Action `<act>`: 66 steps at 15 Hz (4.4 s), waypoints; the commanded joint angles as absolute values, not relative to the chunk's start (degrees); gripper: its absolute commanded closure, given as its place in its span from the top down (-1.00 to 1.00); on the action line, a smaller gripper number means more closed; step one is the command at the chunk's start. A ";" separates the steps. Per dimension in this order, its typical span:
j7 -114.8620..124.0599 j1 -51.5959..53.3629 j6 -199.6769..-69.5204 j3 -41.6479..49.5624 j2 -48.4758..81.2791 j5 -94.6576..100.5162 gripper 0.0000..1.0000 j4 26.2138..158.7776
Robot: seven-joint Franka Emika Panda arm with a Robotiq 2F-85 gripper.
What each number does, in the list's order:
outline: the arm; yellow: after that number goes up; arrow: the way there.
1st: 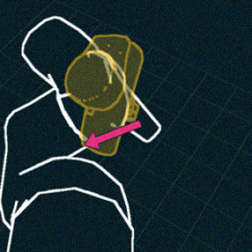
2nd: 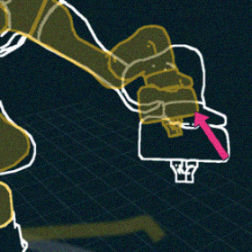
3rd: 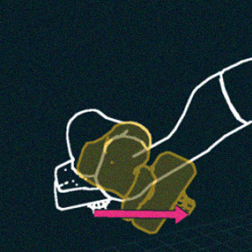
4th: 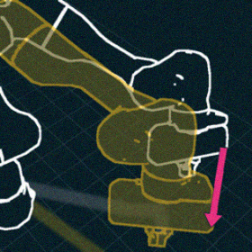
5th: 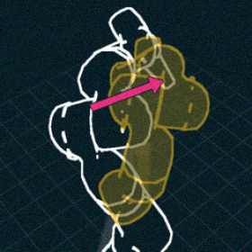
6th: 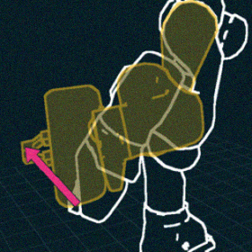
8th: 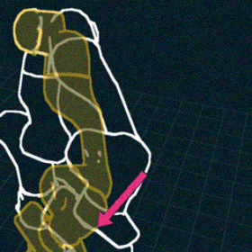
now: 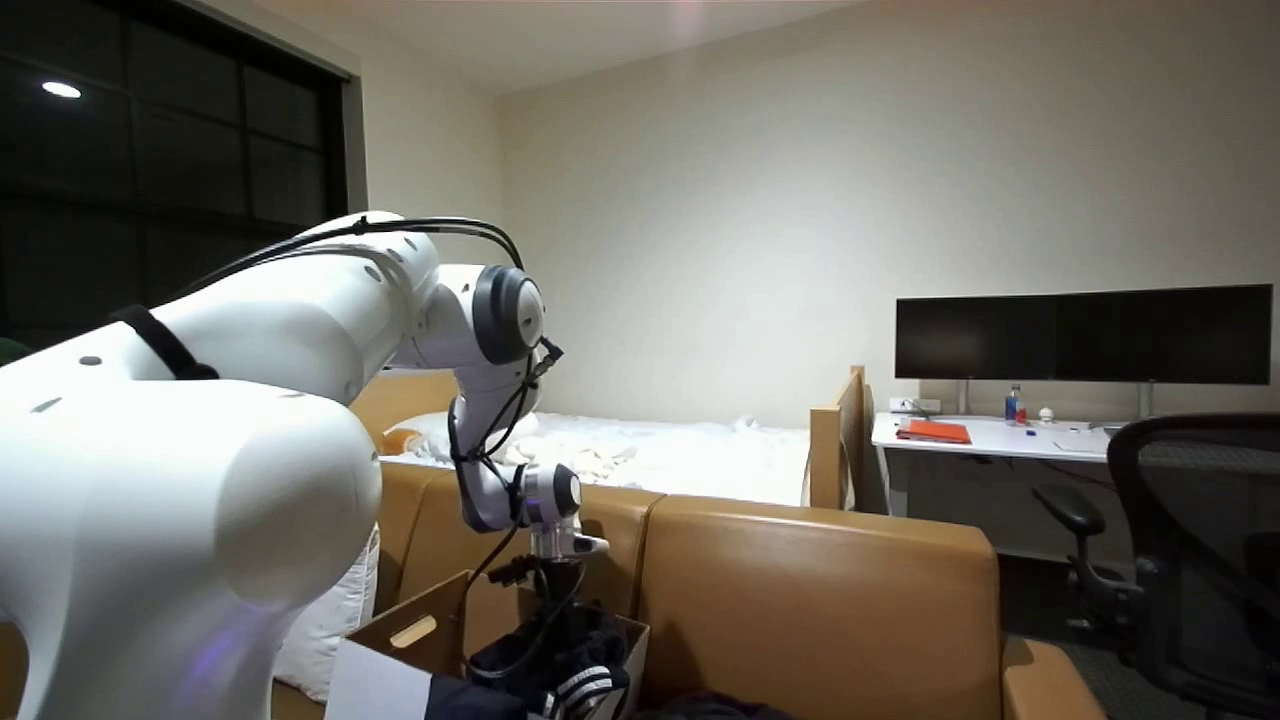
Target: Pick up the black cloth from the sofa and put it in the box
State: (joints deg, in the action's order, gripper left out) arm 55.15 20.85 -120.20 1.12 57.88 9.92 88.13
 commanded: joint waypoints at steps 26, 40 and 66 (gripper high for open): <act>56.62 24.23 -131.02 1.95 36.30 15.61 1.00 114.23; 59.96 25.13 -135.13 -0.18 25.08 15.81 1.00 127.88; 58.40 23.61 -142.58 0.93 26.89 17.99 1.00 135.51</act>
State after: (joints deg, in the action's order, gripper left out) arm 57.78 24.19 -141.10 0.98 27.08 17.27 134.22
